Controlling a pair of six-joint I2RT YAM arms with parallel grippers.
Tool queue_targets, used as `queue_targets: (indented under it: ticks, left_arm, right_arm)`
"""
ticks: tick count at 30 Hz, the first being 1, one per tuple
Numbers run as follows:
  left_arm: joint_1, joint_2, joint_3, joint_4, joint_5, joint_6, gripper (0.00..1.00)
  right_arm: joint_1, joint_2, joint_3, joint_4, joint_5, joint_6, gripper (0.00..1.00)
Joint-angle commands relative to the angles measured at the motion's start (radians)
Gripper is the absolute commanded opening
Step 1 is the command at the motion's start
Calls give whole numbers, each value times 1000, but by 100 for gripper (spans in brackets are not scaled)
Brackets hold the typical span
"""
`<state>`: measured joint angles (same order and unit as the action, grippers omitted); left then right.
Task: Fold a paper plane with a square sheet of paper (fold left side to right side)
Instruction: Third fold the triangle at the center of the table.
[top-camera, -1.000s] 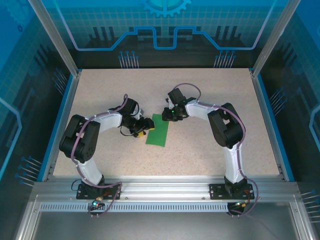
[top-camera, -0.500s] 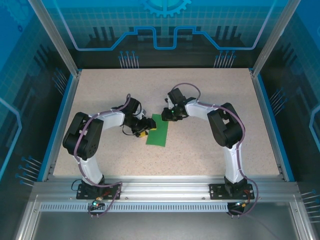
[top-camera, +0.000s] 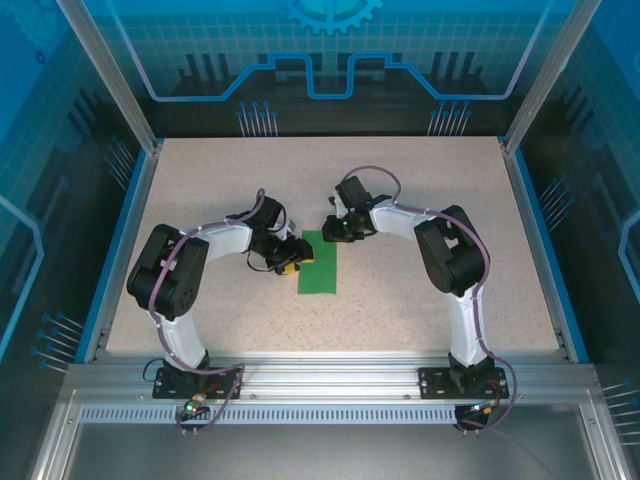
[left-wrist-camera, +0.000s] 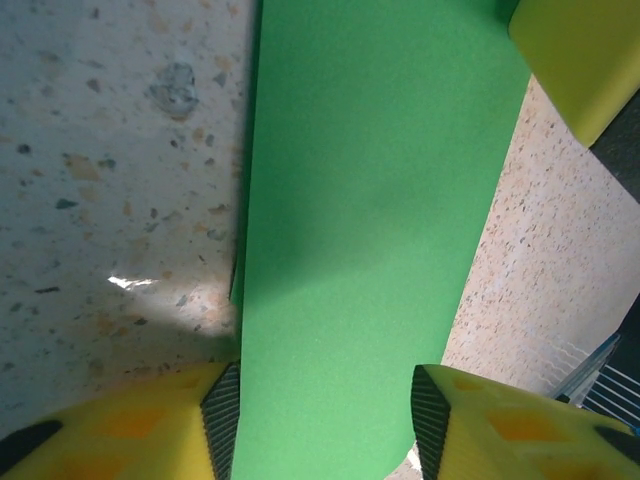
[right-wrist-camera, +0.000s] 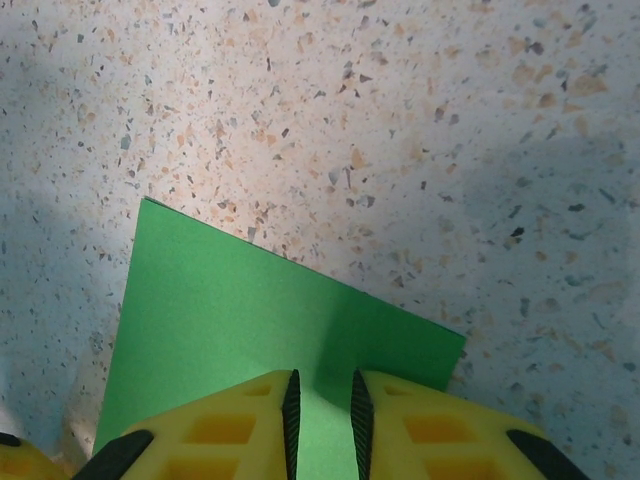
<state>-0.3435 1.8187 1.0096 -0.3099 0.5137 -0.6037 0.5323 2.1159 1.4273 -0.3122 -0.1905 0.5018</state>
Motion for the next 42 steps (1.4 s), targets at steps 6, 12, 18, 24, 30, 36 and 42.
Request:
queue_targets:
  ticks: [6, 12, 18, 24, 30, 36, 42]
  left_arm:
    - [-5, -46, 10, -17, 14, -16, 31]
    - [-5, -49, 11, -18, 24, -27, 12]
    - [-12, -60, 3, -12, 39, -74, 4]
    - [-20, -69, -12, 17, 62, -141, 1]
    - [-22, -51, -7, 31, 91, -166, 0]
    - [-22, -37, 3, 20, 95, -161, 0]
    - [-23, -31, 3, 22, 91, -163, 0]
  right_arm:
    - [14, 35, 1, -25, -11, -17, 24]
    - [13, 10, -9, -10, 0, -25, 26]
    - [13, -108, -53, 38, 67, -96, 44]
    - [28, -306, -189, 79, 116, -190, 58]
    - [139, -519, -409, 130, 203, -258, 71]
    - [317, -626, -541, 173, 290, -355, 89]
    - [401, -610, -542, 181, 282, -412, 94]
